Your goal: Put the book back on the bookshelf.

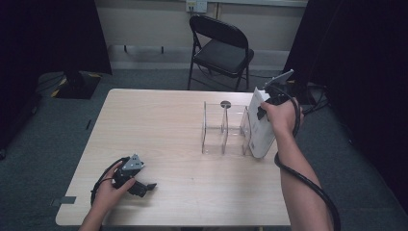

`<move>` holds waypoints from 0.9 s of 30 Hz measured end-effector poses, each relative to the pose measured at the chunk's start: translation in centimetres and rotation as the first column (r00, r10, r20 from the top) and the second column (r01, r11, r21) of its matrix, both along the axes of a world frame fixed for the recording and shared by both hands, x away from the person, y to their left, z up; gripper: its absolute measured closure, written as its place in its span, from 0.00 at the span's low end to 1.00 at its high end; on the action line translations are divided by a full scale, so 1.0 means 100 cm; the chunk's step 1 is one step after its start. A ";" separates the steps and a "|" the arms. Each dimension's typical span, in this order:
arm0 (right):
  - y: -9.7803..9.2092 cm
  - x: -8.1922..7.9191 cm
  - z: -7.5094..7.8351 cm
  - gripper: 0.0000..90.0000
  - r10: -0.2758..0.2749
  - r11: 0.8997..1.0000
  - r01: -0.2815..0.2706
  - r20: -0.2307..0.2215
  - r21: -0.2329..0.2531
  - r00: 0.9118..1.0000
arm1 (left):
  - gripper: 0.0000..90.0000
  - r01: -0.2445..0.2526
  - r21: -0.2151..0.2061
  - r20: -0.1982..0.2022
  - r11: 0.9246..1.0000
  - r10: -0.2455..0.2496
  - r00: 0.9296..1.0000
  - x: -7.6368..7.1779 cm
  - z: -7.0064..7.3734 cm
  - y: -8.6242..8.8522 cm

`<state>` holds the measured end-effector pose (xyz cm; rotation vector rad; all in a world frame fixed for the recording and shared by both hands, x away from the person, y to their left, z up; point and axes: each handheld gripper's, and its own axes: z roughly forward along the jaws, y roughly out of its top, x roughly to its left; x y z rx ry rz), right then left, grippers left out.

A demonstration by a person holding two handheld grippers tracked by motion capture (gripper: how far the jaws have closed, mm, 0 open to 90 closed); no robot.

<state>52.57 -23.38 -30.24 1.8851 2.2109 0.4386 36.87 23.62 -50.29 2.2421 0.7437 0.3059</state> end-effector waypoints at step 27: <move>0.001 -0.005 -0.007 0.57 -0.022 1.000 0.022 0.024 0.002 0.999 | 0.00 0.000 0.000 0.000 1.000 0.000 1.000 0.000 0.000 0.000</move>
